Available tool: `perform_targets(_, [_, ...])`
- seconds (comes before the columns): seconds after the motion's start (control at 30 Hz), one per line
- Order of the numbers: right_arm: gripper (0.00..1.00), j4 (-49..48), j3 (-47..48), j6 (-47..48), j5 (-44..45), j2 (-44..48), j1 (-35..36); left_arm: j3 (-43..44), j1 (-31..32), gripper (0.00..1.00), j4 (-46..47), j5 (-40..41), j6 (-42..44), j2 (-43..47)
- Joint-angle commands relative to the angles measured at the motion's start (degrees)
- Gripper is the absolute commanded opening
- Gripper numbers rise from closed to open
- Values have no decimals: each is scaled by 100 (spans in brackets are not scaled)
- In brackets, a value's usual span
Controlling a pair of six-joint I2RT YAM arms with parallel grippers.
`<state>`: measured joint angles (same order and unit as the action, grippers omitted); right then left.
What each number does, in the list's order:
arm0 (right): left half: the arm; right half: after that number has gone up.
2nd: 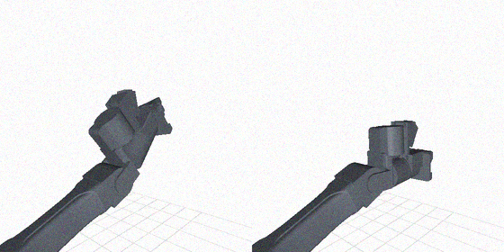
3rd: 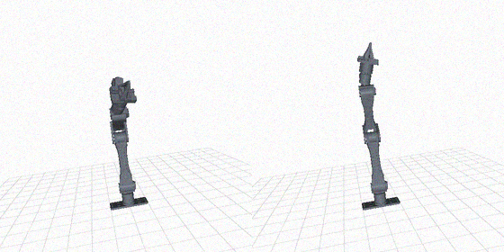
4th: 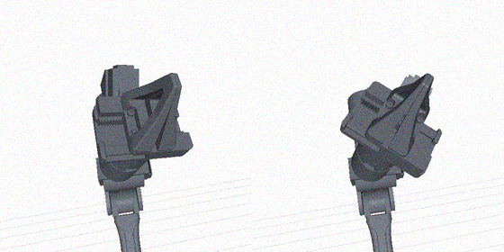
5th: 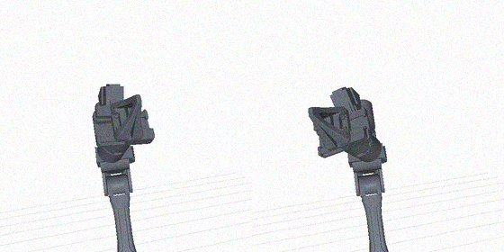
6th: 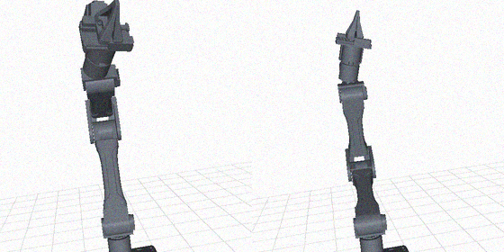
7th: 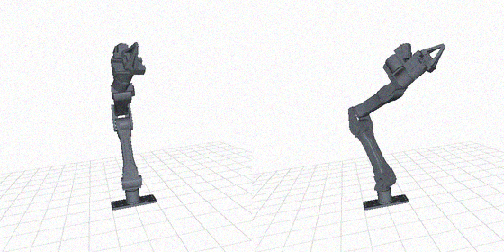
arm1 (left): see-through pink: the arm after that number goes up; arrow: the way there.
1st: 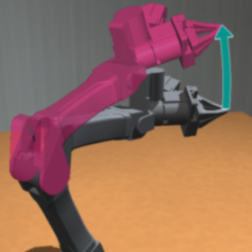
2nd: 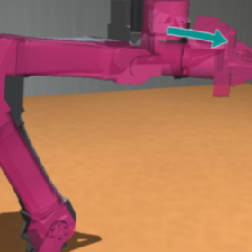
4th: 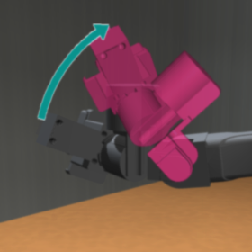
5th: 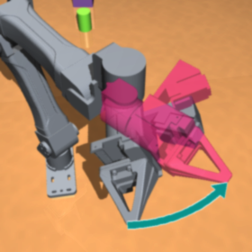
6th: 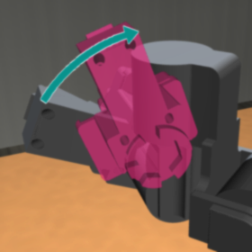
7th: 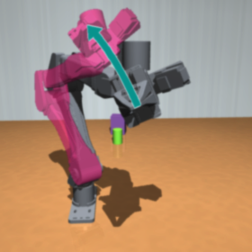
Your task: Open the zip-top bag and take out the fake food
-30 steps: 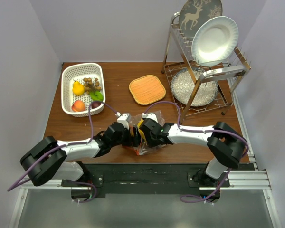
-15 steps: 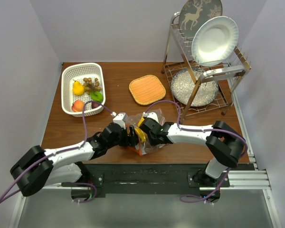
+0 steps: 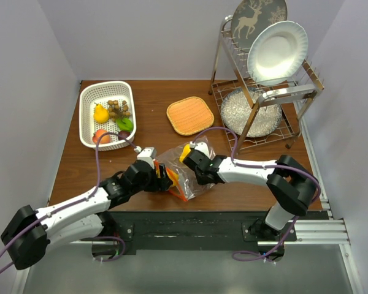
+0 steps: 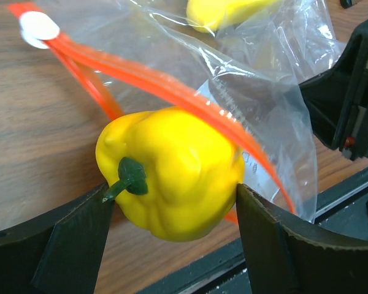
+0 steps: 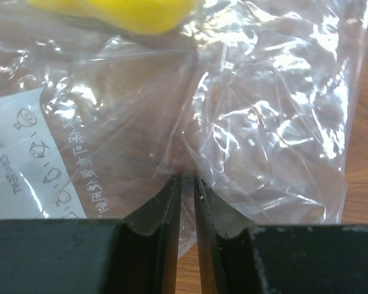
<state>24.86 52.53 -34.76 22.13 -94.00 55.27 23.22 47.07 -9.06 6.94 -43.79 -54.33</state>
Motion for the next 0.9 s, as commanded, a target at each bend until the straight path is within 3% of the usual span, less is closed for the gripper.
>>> perform_targets(0.0, [18, 142, 82, 4, 336, 215, -112, 507, 39, 34, -867, 299, -42, 378])
perform_targets(0.33, [18, 1, 91, 180, 239, 241, -394, 1315, 39, 28, -2670, 949, -367, 984])
perform_targets(0.57, [17, -96, 55, 277, 90, 276, -411, 2431, -136, 29, -3524, 2038, -210, 828])
perform_targets(0.87, [17, -157, 55, 418, -130, 268, -411, 3074, -2621, 30, -1987, 837, 1038, -622])
